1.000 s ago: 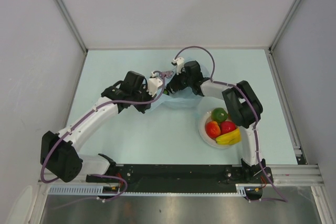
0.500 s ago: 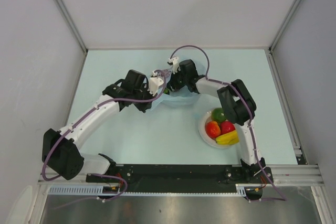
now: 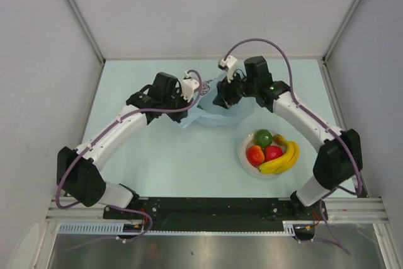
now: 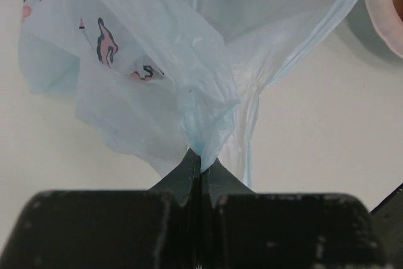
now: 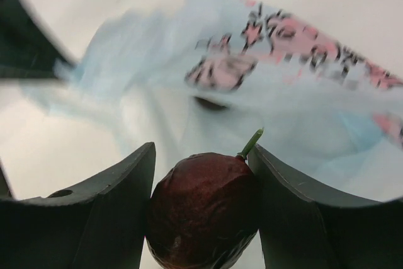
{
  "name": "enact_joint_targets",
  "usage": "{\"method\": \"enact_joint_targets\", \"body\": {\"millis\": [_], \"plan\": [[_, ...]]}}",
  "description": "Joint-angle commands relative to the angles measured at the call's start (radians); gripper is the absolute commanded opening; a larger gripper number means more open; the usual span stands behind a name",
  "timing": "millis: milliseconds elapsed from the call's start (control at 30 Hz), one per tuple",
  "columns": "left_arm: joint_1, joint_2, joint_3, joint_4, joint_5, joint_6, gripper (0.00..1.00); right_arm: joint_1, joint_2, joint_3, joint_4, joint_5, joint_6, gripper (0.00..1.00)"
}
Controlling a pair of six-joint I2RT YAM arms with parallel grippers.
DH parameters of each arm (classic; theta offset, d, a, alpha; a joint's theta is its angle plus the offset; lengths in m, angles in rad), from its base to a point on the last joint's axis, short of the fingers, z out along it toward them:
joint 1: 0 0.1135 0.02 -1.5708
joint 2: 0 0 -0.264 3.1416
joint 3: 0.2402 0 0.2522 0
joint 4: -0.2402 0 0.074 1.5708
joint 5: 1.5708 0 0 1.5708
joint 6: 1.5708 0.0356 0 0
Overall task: Take the fake fruits out of the plastic bag
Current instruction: Take out the fake fruit from the plastic bag, then place the fake fruit on the plate.
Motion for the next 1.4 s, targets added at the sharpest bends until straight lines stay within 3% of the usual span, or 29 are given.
{"method": "enact_joint_targets", "body": {"millis": [0,100,233,400,633,933,1233,1367], "plan": [[0.006,-0.001,0.055,0.026,-0.006,-0.026,0.0,-0.059,-0.158,-0.118,-0.276,-0.135,-0.232,0.42],[0.006,-0.004,0.043,0.033,-0.014,-0.023,0.0,-0.073,-0.293,-0.214,-0.431,-0.173,-0.477,0.42],[0.006,0.007,0.035,0.035,-0.003,-0.026,0.0,-0.077,-0.462,-0.365,-0.579,-0.173,-0.673,0.42],[0.006,0.036,0.058,0.029,0.018,-0.042,0.0,-0.079,-0.598,-0.506,-0.553,-0.114,-0.609,0.43],[0.006,0.045,0.07,0.026,0.028,-0.048,0.0,-0.099,-0.586,-0.54,-0.406,-0.005,-0.481,0.42],[0.006,-0.005,0.014,0.027,0.006,-0.028,0.0,-0.318,-0.566,-0.543,-0.432,0.048,-0.46,0.42],[0.006,0.012,0.014,0.033,0.029,-0.037,0.0,-0.327,-0.566,-0.569,-0.483,0.098,-0.494,0.48],[0.006,0.019,0.02,0.033,0.034,-0.04,0.0,-0.329,-0.537,-0.592,-0.477,0.153,-0.492,0.58]]}}
